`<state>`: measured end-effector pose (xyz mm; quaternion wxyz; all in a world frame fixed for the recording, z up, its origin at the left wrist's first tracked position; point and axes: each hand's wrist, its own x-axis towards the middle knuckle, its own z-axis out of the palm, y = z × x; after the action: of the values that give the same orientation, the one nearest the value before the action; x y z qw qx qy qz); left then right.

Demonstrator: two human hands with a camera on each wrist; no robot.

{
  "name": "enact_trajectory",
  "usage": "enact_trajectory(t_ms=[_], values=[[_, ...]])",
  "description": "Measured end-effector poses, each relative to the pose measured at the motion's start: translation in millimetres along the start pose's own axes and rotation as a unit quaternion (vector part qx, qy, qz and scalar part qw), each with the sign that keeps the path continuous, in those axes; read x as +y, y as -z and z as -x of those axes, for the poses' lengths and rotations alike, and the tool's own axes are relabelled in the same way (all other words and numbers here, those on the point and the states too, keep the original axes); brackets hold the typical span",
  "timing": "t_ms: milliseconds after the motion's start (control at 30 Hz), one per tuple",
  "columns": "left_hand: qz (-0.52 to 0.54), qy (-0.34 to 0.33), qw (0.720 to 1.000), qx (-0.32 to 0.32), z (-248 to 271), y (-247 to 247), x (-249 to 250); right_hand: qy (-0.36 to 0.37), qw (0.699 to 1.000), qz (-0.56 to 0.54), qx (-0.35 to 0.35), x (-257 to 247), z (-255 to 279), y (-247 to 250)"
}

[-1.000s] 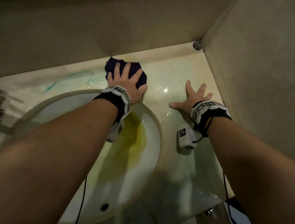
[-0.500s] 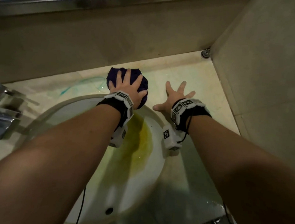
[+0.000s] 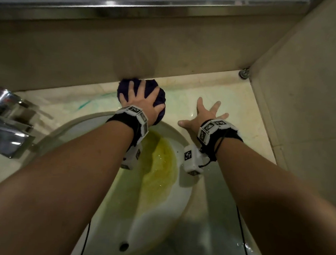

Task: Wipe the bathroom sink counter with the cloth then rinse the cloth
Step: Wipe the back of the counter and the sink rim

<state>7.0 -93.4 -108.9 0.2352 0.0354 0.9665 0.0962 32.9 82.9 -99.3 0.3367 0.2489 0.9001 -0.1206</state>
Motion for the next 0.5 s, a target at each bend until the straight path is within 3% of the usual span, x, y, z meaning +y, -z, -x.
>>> enact_trajectory(t_ms=[133,300,400,500], values=[[0.004,0.04,0.999,0.028,-4.0,-4.4,13.0,-0.003,1.0,0.0,-0.003,2.8,-3.2,-0.5],[-0.002,-0.04,0.999,-0.013,1.6,-10.4,41.4,-0.005,1.0,0.008,-0.002,-1.5,0.0,3.4],[-0.011,-0.063,0.998,-0.025,-1.2,-2.9,21.8,-0.006,1.0,0.009,-0.005,-1.3,3.9,4.8],[0.0,-0.019,1.0,-0.004,-2.5,4.7,-12.3,0.002,1.0,-0.001,-0.008,0.3,6.2,6.9]])
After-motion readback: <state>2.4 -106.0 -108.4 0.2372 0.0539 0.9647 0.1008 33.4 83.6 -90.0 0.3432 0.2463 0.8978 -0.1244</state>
